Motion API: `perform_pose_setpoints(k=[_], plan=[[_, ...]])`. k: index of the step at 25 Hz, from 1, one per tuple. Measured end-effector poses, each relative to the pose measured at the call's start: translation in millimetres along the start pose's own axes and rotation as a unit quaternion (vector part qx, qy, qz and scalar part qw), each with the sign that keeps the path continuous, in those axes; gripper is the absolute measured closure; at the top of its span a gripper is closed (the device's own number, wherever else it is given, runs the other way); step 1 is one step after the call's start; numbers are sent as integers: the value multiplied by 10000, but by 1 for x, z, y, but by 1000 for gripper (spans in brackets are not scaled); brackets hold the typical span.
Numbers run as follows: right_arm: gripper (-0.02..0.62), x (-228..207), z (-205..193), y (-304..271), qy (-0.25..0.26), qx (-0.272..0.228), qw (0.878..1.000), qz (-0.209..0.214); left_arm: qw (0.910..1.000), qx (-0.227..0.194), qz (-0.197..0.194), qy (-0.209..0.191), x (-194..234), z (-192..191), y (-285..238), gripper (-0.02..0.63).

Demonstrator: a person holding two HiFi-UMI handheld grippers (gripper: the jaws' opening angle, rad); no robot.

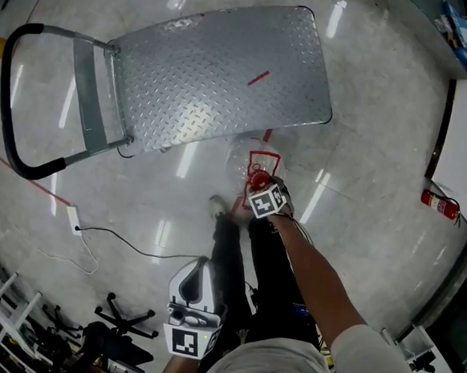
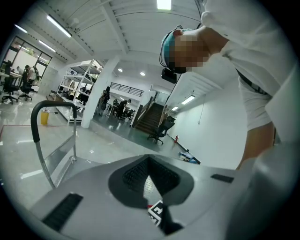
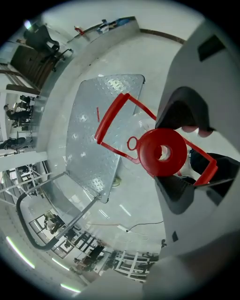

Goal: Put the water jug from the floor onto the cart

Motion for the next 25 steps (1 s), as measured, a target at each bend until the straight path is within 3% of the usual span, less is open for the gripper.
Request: perform_pose_setpoints(k=[6, 12, 17, 25], plan=[[287, 1, -6, 46, 96, -190, 9998, -51, 9998, -160, 68, -52, -9, 16, 7, 603], [287, -16, 3, 132, 67, -295, 9995, 118, 9953, -688, 265, -630, -37, 74, 10, 603], [288, -28, -20, 209, 302, -245, 9991, 186, 9938, -967, 416, -360, -83, 115, 26, 603], [288, -66, 29, 264, 566, -583, 9967, 12, 9879, -1454, 364, -396, -91, 167, -4, 603]])
Point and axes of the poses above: the fingertips, and each gripper's own axes: y backward along the fingers, x to its left, z out of its top, the point moved 1 cm from there along y, backward along the fingers, and after that the axes turned 9 degrees about x, right-handed, at the moved point
